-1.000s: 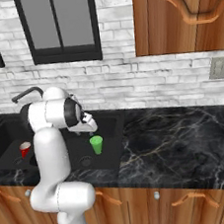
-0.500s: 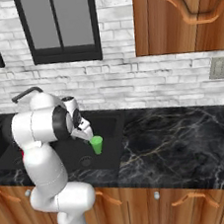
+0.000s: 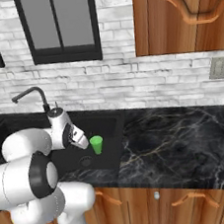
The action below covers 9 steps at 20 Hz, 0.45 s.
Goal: Place the mug in the left basin and the cup in the right basin of the sink.
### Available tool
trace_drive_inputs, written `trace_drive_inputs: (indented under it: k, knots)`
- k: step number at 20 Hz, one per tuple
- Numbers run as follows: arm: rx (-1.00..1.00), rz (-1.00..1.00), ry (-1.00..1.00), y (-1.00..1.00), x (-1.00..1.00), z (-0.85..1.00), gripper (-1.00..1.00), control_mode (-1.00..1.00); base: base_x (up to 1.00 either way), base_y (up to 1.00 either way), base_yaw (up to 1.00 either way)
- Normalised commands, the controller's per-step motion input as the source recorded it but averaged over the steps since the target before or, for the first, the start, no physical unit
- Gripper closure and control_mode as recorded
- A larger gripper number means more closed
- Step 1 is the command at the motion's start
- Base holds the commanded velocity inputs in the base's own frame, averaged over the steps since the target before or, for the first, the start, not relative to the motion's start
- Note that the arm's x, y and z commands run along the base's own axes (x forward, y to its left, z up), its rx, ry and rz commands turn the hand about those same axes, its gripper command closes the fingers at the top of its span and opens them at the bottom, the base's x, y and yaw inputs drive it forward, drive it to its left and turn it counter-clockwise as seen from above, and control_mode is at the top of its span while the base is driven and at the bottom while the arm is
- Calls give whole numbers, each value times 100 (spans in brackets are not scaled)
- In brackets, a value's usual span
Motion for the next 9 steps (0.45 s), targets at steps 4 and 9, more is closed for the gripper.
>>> trace_drive_inputs:
  k: [4, 9]
  knots:
    - [0, 11, -3, 9, -14, 99, -100, -100, 0, 0, 0]
    - [0, 21, 16, 31, -18, 93, -100, -100, 0, 0, 0]
